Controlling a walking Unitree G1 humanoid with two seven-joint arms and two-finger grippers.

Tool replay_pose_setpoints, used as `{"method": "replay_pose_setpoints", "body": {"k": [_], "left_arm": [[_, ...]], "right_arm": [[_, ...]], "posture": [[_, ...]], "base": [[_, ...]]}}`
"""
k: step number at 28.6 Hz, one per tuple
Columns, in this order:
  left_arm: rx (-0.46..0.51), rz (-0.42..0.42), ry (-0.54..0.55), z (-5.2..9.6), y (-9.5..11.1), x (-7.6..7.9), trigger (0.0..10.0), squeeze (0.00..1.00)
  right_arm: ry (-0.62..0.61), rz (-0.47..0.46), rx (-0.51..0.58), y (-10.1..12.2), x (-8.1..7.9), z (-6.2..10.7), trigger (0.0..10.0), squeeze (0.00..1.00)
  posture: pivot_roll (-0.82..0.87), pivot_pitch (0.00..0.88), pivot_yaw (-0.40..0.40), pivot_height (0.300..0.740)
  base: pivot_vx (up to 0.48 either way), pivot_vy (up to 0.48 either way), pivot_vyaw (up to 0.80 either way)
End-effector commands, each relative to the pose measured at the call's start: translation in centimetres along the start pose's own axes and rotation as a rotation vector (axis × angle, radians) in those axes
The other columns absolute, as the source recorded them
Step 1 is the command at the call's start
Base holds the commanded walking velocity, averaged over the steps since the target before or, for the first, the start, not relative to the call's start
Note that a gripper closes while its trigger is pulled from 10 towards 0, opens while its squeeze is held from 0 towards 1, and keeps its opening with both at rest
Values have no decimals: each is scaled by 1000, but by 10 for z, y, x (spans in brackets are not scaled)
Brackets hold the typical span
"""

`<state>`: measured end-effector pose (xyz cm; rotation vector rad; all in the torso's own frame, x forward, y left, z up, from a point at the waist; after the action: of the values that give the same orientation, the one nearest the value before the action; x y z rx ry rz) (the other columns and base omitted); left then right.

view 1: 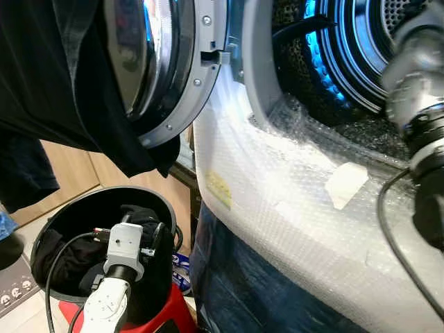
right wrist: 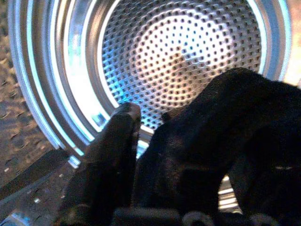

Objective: Clothes washing

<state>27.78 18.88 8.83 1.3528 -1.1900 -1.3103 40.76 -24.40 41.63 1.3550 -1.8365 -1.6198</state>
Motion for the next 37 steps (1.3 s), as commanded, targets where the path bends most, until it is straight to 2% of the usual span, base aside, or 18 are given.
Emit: {"method": "replay_pose_setpoints", "body": {"k": [1,5,7,14,16,19,20,21,22,24,25,27,28,31,33,34,36,37], "left_arm": [[-5,0,-11,4,1,0,10000,0],[-17,-4,-10,6,-1,-2,10000,0],[-15,-8,-14,6,0,-2,10000,0],[-11,-11,-17,6,4,-4,10000,0],[-20,-7,-21,7,2,-3,10000,0],[-26,-6,-30,7,1,-1,10000,0],[-27,-5,-33,7,1,0,10000,0],[-28,-4,-36,7,1,1,10000,0],[-30,-3,-36,7,1,1,10000,0],[-29,-2,-36,6,2,1,10000,0],[-30,-1,-44,6,2,2,10000,0],[-30,-2,-47,6,2,2,10000,0],[-29,1,-40,6,2,2,10000,0],[-30,3,-35,6,2,1,10000,0],[-31,3,-35,6,2,1,10000,0],[-31,1,-44,5,1,3,10000,0],[-30,0,-50,4,1,4,10000,0],[-25,3,-47,3,3,4,10000,0]], "right_arm": [[-4,-24,46,16,-1,-1,10000,1000],[-25,-11,65,13,0,0,10000,1000],[-44,-4,107,18,1,0,10000,1000],[-63,-18,350,52,-1,6,10000,1000],[-6,16,285,38,-11,8,10000,1000],[32,30,183,20,-15,7,10000,1000],[54,20,120,10,-17,7,10000,227],[77,16,73,2,-20,8,10000,0],[124,27,30,-5,-25,10,10000,0],[171,19,22,-4,-33,12,10000,0],[208,-39,128,21,-38,13,10000,0],[187,-35,253,45,-36,13,10000,0],[147,-45,383,69,-31,15,10000,0],[104,-76,427,79,-24,15,10000,0],[111,0,392,68,-24,12,10000,0],[223,103,151,13,-30,10,10000,0],[295,136,-12,-22,-32,13,10000,0],[291,147,-119,-50,-27,16,10000,0]], "posture": [[232,0,-38,740],[232,0,-34,740],[239,0,-26,740],[241,0,-21,740],[233,0,-18,740],[234,0,-16,740],[232,0,-16,740],[232,0,-16,740],[231,0,-15,740],[230,0,-15,740],[235,0,-18,740],[236,0,-18,740],[233,0,-15,740],[233,0,-16,740],[227,0,-12,740],[235,0,-11,740],[234,0,-10,740],[231,0,-12,740]], "base": [[0,0,0],[0,0,0],[0,0,0],[0,0,0],[0,0,0],[0,0,0],[0,0,0],[0,0,0],[0,0,0],[0,0,0],[0,0,0],[0,0,0],[0,0,0],[0,0,0],[0,0,0],[0,0,0],[0,0,0],[0,0,0]]}}
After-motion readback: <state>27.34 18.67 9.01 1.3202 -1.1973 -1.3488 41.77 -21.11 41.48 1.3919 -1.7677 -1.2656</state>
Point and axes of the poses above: a point about 5 cm out from each wrist's last joint towards the gripper, its own z axis pointing back from the gripper into the wrist, its own y axis along the axis of the wrist's last joint, x = y × z, the point moved 1 cm from there along -z, pointing out of the wrist towards the gripper, and after that the axes turned 1 degree about z, right-handed, at the moved point
